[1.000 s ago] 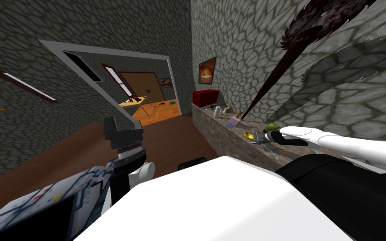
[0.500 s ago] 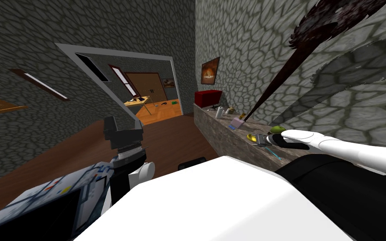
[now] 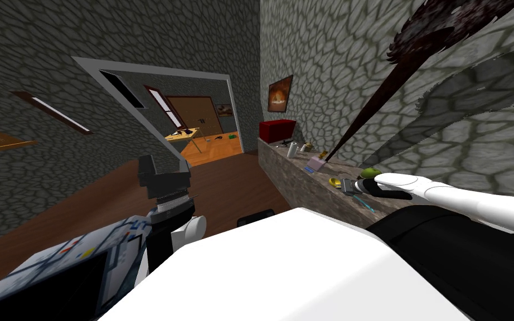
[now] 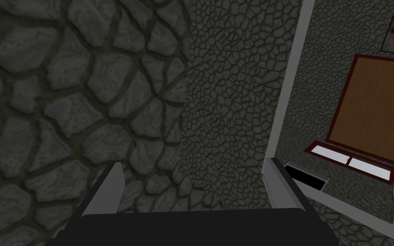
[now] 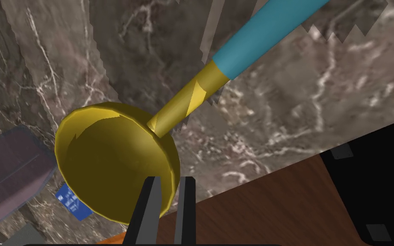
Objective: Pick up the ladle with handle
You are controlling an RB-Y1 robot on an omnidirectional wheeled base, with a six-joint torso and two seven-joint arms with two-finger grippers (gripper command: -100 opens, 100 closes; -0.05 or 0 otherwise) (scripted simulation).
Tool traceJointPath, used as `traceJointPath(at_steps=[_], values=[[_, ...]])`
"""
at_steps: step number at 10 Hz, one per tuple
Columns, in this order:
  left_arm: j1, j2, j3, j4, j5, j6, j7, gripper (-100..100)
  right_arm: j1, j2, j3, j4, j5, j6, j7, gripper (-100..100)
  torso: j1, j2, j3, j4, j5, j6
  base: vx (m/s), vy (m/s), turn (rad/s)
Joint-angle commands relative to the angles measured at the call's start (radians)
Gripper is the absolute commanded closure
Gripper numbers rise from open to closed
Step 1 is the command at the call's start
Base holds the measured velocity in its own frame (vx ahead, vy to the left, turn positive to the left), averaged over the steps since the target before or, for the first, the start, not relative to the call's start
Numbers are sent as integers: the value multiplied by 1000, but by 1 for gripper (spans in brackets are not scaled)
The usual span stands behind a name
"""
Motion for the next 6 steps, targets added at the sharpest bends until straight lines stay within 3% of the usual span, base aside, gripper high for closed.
traceJointPath(at_steps=[1, 2, 3, 5, 6], values=[[0, 0, 0, 0, 0, 0, 0, 0, 0, 0, 0, 0, 0, 0, 0, 100, 0, 0, 0, 0, 0, 0, 0, 0, 0], [0, 0, 0, 0, 0, 0, 0, 0, 0, 0, 0, 0, 0, 0, 0, 0, 0, 0, 0, 0, 0, 0, 0, 0, 0], [0, 0, 0, 0, 0, 0, 0, 0, -6, -33, 1, -24, 2, -4, -19, 100, 0, 0, 0, 0, 0, 0, -18, 7, -137], [0, 0, 0, 0, 0, 0, 0, 0, -8, -35, -1, -22, 1, -9, -17, 100, 2, 2, 1, 0, 1, 1, -17, 11, -98], [0, 0, 0, 0, 0, 0, 0, 0, -6, -37, -1, -25, 1, -8, -20, 0, 1, 2, 1, 0, 1, 0, 0, 0, 0]])
